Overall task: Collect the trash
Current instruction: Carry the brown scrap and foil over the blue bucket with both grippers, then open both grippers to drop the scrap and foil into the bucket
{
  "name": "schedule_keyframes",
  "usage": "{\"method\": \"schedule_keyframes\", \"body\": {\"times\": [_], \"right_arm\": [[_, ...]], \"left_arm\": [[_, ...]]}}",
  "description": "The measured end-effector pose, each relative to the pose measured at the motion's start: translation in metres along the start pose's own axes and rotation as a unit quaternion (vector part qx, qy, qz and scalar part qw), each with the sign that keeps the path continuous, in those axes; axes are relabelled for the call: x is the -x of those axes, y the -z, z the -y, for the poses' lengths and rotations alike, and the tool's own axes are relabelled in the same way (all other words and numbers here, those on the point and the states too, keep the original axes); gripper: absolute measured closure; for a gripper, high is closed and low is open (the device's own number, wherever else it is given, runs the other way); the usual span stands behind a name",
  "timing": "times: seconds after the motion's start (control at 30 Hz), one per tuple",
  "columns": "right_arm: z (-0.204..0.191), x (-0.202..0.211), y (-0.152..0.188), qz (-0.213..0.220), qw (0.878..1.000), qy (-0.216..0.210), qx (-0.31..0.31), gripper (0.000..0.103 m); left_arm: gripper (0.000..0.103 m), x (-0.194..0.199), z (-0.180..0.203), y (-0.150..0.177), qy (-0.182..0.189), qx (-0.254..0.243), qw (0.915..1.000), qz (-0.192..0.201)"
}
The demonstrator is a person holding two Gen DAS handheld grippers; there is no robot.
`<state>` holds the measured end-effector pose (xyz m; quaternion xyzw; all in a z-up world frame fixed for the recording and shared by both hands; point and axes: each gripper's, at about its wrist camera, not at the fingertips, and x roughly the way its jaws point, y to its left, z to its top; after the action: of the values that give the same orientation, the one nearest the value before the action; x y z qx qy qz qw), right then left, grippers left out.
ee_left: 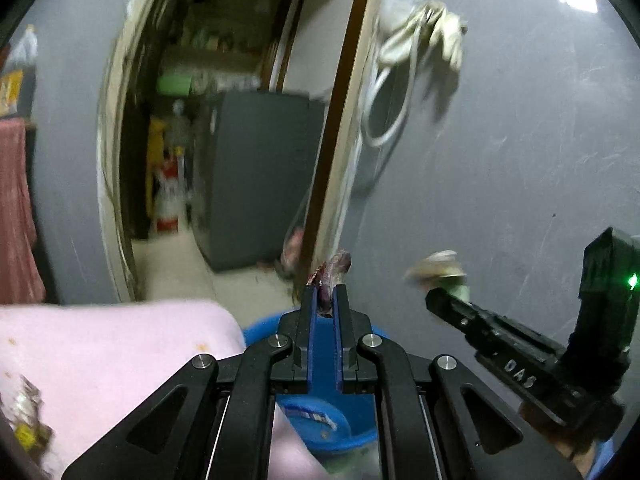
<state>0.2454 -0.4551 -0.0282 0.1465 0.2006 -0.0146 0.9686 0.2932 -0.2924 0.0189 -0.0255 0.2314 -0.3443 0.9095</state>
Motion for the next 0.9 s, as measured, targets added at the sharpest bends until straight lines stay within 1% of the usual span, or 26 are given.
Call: {"method": "schedule_keyframes", "body": {"times": [0.07, 0.23, 0.33, 0.47, 0.53, 0.63, 0.73, 0.8, 0.87, 0.9], "right_arm": [[0.010, -0.014, 0.011, -0.023, 1.000, 0.004, -0.010, 0.097], [0.030, -0.045, 0.032, -0.069, 0.996, 0.004, -0.047, 0.097], [0.037, -0.057, 0.038, -0.082, 0.995, 0.005, -0.064, 0.097], [0.045, -0.059, 0.041, -0.087, 0.993, 0.009, -0.077, 0.096], [0.045, -0.058, 0.041, -0.086, 0.993, 0.010, -0.077, 0.095], [0.047, -0.058, 0.039, -0.088, 0.993, 0.013, -0.076, 0.091], [0.048, -0.055, 0.039, -0.088, 0.993, 0.016, -0.074, 0.087], [0.047, -0.053, 0.038, -0.086, 0.994, 0.017, -0.072, 0.079], [0.046, -0.049, 0.037, -0.081, 0.994, 0.019, -0.068, 0.074], [0.044, -0.047, 0.036, -0.077, 0.995, 0.021, -0.064, 0.071]], "left_arm": [[0.098, -0.017, -0.001, 0.004, -0.006, 0.003, 0.9995, -0.031], [0.098, -0.054, -0.007, 0.017, -0.026, 0.019, 0.9956, -0.088], [0.098, -0.075, -0.013, 0.021, -0.029, 0.036, 0.9923, -0.115], [0.098, -0.095, -0.022, 0.028, -0.028, 0.053, 0.9873, -0.147], [0.097, -0.101, -0.027, 0.030, -0.025, 0.063, 0.9861, -0.152], [0.097, -0.112, -0.029, 0.030, -0.024, 0.064, 0.9832, -0.170], [0.096, -0.115, -0.032, 0.033, -0.024, 0.069, 0.9813, -0.178], [0.094, -0.112, -0.034, 0.035, -0.023, 0.073, 0.9809, -0.179], [0.083, -0.107, -0.036, 0.035, -0.025, 0.075, 0.9819, -0.172], [0.080, -0.104, -0.037, 0.035, -0.026, 0.077, 0.9828, -0.166]]}}
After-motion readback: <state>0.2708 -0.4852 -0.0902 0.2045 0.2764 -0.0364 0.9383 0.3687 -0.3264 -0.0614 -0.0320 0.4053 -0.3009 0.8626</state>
